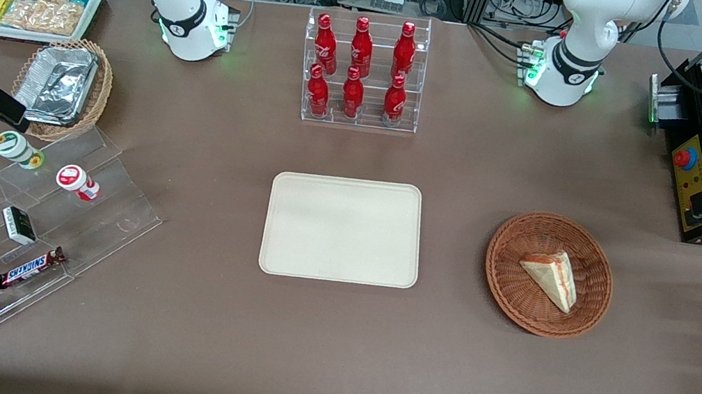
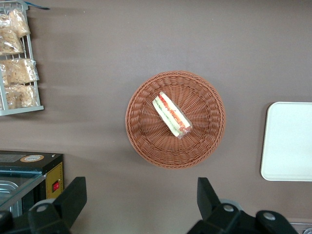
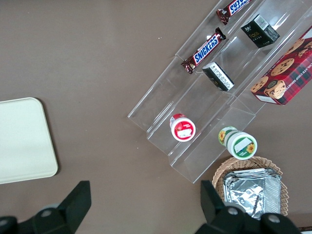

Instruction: Place sandwich from basket to tray

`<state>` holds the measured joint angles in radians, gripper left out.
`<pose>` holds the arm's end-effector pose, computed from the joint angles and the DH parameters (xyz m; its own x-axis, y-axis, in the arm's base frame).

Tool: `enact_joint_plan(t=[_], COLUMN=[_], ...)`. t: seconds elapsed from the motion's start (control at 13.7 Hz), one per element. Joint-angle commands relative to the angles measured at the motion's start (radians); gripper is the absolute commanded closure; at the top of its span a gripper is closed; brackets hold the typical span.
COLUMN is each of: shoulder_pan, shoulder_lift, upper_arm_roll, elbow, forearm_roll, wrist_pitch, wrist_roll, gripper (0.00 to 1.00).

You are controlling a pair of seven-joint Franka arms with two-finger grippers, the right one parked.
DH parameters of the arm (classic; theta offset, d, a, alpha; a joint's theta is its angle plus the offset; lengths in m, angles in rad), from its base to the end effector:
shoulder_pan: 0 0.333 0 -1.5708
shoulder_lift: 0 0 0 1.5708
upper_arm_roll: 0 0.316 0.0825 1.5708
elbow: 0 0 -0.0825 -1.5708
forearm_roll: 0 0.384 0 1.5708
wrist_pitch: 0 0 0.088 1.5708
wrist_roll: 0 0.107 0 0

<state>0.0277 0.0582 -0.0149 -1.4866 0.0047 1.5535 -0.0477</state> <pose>0.5713 0.0081 0.6299 0.9981 0.0606 0.0089 0.0606 -0.9982 -0.0034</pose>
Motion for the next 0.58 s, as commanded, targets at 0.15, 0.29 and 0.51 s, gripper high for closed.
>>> enact_joint_plan(t=[0.15,0.29,0.51], shoulder_pan=[0.008,0.005,0.003], shoulder_lift=[0.011,0.032,0.054], upper_arm_roll=[0.000,-0.002,-0.002], elbow=[0.019,0.005,-0.014], forearm_roll=[-0.008,-0.002,-0.002], wrist_pitch=[-0.009,-0.003,0.008], wrist_roll=[0.011,0.011,0.011], gripper=[0.00,0.00,0.00])
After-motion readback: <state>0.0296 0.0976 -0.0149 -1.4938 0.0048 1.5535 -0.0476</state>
